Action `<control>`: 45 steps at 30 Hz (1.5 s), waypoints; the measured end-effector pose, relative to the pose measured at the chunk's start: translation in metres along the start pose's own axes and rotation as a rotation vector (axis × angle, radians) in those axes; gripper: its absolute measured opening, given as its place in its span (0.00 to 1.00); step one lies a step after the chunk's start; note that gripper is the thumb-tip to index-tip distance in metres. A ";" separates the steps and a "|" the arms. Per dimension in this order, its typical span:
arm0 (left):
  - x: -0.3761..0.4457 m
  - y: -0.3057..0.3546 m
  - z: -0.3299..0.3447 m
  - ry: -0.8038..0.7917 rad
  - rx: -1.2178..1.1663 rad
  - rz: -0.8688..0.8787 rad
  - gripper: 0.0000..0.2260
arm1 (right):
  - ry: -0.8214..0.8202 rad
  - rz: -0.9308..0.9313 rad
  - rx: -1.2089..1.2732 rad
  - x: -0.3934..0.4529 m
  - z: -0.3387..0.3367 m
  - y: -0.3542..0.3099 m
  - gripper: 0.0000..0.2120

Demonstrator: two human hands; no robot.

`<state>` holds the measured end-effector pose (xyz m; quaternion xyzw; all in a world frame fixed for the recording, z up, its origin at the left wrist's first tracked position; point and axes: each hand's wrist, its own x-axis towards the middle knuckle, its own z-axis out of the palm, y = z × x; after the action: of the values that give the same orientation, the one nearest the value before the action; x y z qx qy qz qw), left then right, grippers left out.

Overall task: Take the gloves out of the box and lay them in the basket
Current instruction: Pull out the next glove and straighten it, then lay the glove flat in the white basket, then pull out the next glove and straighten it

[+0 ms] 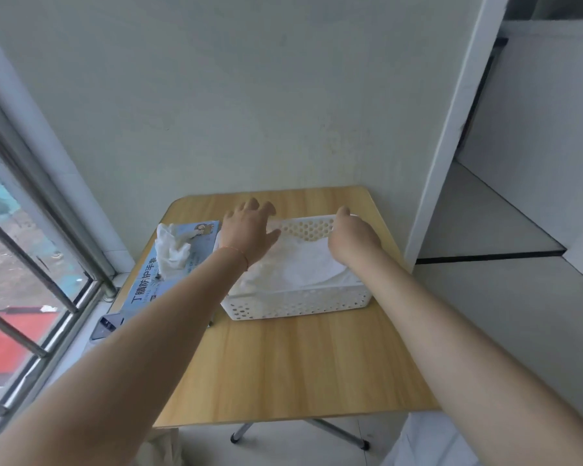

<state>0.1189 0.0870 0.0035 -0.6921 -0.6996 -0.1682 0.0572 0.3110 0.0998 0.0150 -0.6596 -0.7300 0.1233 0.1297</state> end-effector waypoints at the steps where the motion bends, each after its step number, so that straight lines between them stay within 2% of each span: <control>1: -0.003 0.003 0.001 0.024 -0.018 0.049 0.15 | 0.005 -0.026 -0.045 -0.001 0.002 0.002 0.27; 3: -0.009 0.011 0.001 -0.011 -0.091 0.147 0.15 | 0.024 -0.069 -0.127 0.000 0.006 0.003 0.29; 6: -0.020 0.016 0.006 -0.264 -0.061 0.233 0.24 | 0.014 -0.083 -0.216 0.000 0.010 0.003 0.30; 9: -0.027 0.010 0.020 -0.462 0.039 0.194 0.36 | 0.018 -0.116 -0.230 -0.005 0.012 0.002 0.22; 12: -0.028 0.006 0.028 -0.532 0.002 0.160 0.40 | 0.074 -0.143 -0.269 -0.011 0.011 -0.001 0.21; 14: -0.026 0.006 0.020 -0.468 -0.090 0.135 0.37 | 0.121 -0.168 -0.262 -0.011 0.009 -0.006 0.20; 17: -0.023 -0.005 -0.004 -0.208 -0.256 0.097 0.24 | 0.152 -0.222 -0.196 -0.008 0.007 -0.025 0.14; 20: -0.028 -0.037 -0.023 0.004 -0.284 0.017 0.13 | 0.105 -0.331 -0.102 -0.008 0.013 -0.057 0.09; 24: -0.047 -0.089 -0.036 0.184 -0.265 -0.195 0.10 | 0.039 -0.450 0.068 -0.010 0.036 -0.107 0.06; 26: -0.060 -0.111 -0.041 0.191 -0.325 -0.274 0.15 | 0.010 -0.489 0.154 -0.010 0.047 -0.132 0.06; 29: -0.078 -0.135 -0.046 0.069 -0.450 -0.341 0.33 | -0.019 -0.538 0.230 -0.009 0.063 -0.166 0.09; 32: -0.090 -0.151 -0.041 -0.072 -0.487 -0.358 0.50 | -0.051 -0.542 0.145 -0.006 0.074 -0.190 0.13; 34: -0.093 -0.154 -0.036 -0.153 -0.484 -0.343 0.58 | -0.123 -0.519 0.072 -0.006 0.077 -0.202 0.19; 36: -0.095 -0.156 -0.033 -0.179 -0.459 -0.321 0.61 | -0.149 -0.512 0.046 -0.007 0.080 -0.209 0.21; 38: -0.094 -0.158 -0.030 -0.175 -0.452 -0.314 0.61 | -0.131 -0.511 0.082 -0.005 0.079 -0.211 0.14; 40: -0.093 -0.159 -0.029 -0.175 -0.442 -0.302 0.60 | -0.109 -0.486 0.188 -0.004 0.074 -0.211 0.07; 45: -0.095 -0.162 -0.025 -0.149 -0.382 -0.296 0.61 | -0.085 -0.407 0.532 -0.010 0.064 -0.214 0.06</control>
<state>-0.0413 -0.0089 -0.0285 -0.5909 -0.7511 -0.2525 -0.1515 0.0902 0.0680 0.0302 -0.4376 -0.7938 0.3083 0.2888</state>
